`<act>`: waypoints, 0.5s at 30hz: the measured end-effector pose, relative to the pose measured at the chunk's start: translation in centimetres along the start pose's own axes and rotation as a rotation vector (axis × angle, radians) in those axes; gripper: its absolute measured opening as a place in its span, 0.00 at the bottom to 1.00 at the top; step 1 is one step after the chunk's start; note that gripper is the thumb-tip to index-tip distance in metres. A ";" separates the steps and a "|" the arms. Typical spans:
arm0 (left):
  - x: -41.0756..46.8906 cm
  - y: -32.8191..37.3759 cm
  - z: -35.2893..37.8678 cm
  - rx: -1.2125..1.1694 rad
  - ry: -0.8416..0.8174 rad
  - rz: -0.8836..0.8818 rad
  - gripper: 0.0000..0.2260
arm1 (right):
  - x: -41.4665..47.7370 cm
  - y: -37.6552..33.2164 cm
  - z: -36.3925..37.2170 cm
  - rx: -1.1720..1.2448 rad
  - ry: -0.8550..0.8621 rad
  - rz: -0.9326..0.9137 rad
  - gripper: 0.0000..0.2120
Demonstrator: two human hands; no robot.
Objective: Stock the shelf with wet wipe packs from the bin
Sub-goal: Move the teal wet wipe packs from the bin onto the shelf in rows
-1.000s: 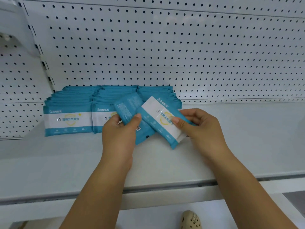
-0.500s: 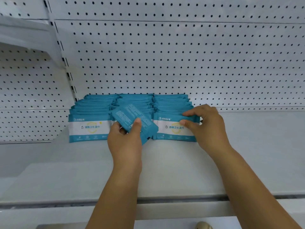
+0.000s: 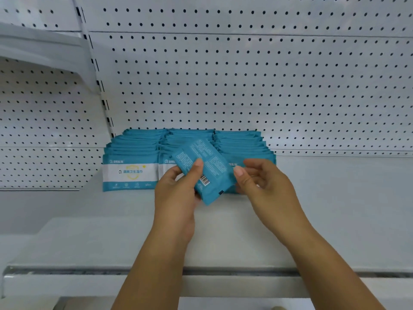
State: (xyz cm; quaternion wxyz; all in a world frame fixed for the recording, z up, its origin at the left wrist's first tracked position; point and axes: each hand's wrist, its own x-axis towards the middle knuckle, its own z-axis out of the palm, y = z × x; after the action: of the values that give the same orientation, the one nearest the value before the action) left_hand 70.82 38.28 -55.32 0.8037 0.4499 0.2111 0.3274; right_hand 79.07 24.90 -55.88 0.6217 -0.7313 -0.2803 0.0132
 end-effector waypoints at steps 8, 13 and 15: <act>-0.7 0.8 -0.8 0.207 -0.092 -0.038 0.17 | -0.1 0.0 0.0 0.075 0.005 -0.124 0.03; -0.8 1.7 -1.0 0.048 -0.096 -0.169 0.27 | -0.3 -0.1 0.1 -0.127 -0.178 -0.356 0.07; -0.8 1.8 -1.1 -0.046 -0.073 -0.176 0.22 | -0.6 0.0 0.4 -0.181 -0.285 -0.401 0.12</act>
State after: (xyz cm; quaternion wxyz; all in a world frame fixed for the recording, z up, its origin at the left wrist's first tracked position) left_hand 68.98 39.07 -54.34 0.8465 0.4228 0.2128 0.2437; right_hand 78.43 25.04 -56.16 0.4980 -0.7046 -0.5045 -0.0327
